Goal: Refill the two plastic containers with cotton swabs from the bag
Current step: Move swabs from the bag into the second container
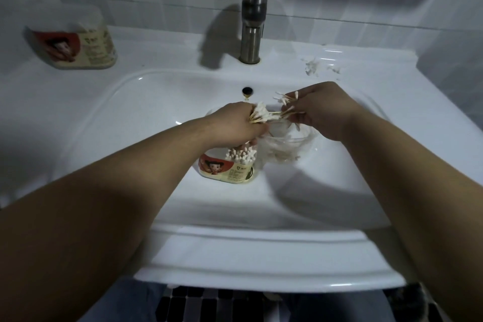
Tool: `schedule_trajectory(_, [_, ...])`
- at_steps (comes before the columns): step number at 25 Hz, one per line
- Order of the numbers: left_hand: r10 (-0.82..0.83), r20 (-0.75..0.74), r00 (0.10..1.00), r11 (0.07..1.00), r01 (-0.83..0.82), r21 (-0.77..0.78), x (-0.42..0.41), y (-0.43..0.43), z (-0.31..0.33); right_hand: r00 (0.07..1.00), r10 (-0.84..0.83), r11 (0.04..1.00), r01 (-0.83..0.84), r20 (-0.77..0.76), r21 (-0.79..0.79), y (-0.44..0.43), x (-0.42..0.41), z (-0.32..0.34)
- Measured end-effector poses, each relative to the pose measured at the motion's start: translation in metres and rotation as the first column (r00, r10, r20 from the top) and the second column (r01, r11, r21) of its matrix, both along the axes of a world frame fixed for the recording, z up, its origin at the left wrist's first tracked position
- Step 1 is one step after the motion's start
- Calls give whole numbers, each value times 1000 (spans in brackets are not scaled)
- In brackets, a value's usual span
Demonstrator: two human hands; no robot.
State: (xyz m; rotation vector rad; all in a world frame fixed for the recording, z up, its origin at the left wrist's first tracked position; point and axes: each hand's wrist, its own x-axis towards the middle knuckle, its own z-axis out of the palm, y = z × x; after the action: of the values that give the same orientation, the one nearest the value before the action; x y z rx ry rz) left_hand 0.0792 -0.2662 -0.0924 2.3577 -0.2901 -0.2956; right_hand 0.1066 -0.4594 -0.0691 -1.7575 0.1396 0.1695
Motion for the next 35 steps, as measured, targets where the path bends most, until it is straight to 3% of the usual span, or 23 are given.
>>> schedule_trajectory(8, [134, 11, 991, 967, -128, -222, 2, 0, 3, 1000, -1, 999, 1, -2, 41, -2, 4, -2])
schedule_trajectory(13, [245, -83, 966, 872, -257, -418, 4, -6, -2, 994, 108, 994, -108, 1, -3, 4, -1, -4])
schedule_trajectory(17, [269, -197, 943, 734, -334, -592, 7, -5, -2, 992, 124, 992, -124, 8, 17, 7, -1, -5])
schedule_trajectory(23, [262, -266, 928, 666, -374, -646, 4, -11, -3, 982, 186, 982, -187, 18, 30, 8, -5, -5])
schedule_trajectory(28, [330, -249, 910, 579, -404, -708, 12, -5, 2, 993, 118, 991, -119, -16, -54, 5, -2, -5])
schedule_trajectory(32, [398, -227, 889, 580, -436, -688, 14, -6, 4, 996, 92, 994, -92, -5, -56, 3, -2, -2])
schedule_trajectory(35, [323, -125, 938, 737, -332, -589, 14, -6, -4, 997, 79, 997, -79, 9, -20, 4, -2, -1])
